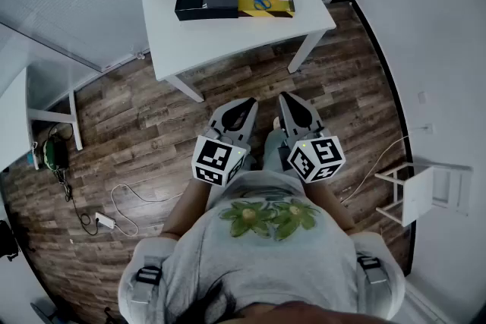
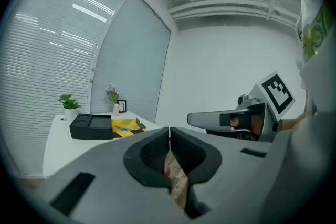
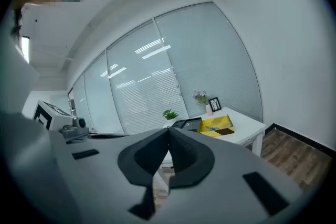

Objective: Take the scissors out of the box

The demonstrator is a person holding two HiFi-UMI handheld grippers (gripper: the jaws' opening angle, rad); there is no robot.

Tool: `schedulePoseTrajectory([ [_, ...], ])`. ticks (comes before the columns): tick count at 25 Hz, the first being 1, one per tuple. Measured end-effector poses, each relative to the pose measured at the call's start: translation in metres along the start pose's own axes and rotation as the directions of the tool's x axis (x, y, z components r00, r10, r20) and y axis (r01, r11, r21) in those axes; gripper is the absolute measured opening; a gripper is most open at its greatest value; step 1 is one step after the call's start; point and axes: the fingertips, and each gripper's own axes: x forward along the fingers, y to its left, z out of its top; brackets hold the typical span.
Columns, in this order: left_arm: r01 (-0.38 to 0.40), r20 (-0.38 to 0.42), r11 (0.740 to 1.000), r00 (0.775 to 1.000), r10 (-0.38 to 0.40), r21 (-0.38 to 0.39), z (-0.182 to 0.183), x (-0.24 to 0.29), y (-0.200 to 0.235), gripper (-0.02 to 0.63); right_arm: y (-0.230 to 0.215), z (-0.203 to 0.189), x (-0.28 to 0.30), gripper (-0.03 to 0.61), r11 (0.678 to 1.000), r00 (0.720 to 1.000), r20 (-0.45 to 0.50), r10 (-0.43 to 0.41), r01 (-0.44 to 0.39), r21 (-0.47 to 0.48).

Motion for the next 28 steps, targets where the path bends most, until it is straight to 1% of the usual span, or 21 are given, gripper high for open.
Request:
schedulePoseTrajectory([
  [4,0.049,0.039,0.998,0.998,-0.048,-0.028,0.004,-0.014,-0.012,0.006,0.010,-0.002,-0.012,0.006,1.000,1.000,0.008,-0.005,0.005,-0.001],
  [6,0.067,0.054,0.998,0.996,-0.066,-0.020,0.005,-0.019,-0.016,0.006,0.013,-0.003,-0.015,0.006,1.000,1.000,0.014,-0.005,0.005,-0.005],
  [9,0.067,0.042,0.998,0.997,-0.067,0.008,0.001,-0.022,-0.020,0.006,0.016,-0.006,-0.019,0.006,1.000,1.000,0.016,0.000,0.000,0.001],
  [15,0.018,0.009,1.000,1.000,-0.018,0.021,-0.006,-0.012,-0.011,0.006,0.008,-0.005,-0.012,0.006,1.000,1.000,0.010,0.013,-0.013,-0.004],
  [18,-0.005,0.010,1.000,1.000,0.005,0.005,-0.003,-0.003,-0.006,0.006,-0.002,-0.002,-0.006,0.006,1.000,1.000,0.004,0.012,-0.012,-0.002],
  [22,-0.042,-0.011,0.999,0.999,0.042,-0.010,0.000,0.011,0.007,0.006,-0.020,0.006,0.008,0.007,1.000,1.000,0.004,0.012,-0.011,-0.023],
  [28,-0.111,-0.040,0.994,0.993,0.110,-0.022,0.008,0.050,0.037,0.006,-0.056,0.021,0.040,0.007,0.999,1.000,-0.004,0.002,-0.002,-0.053],
])
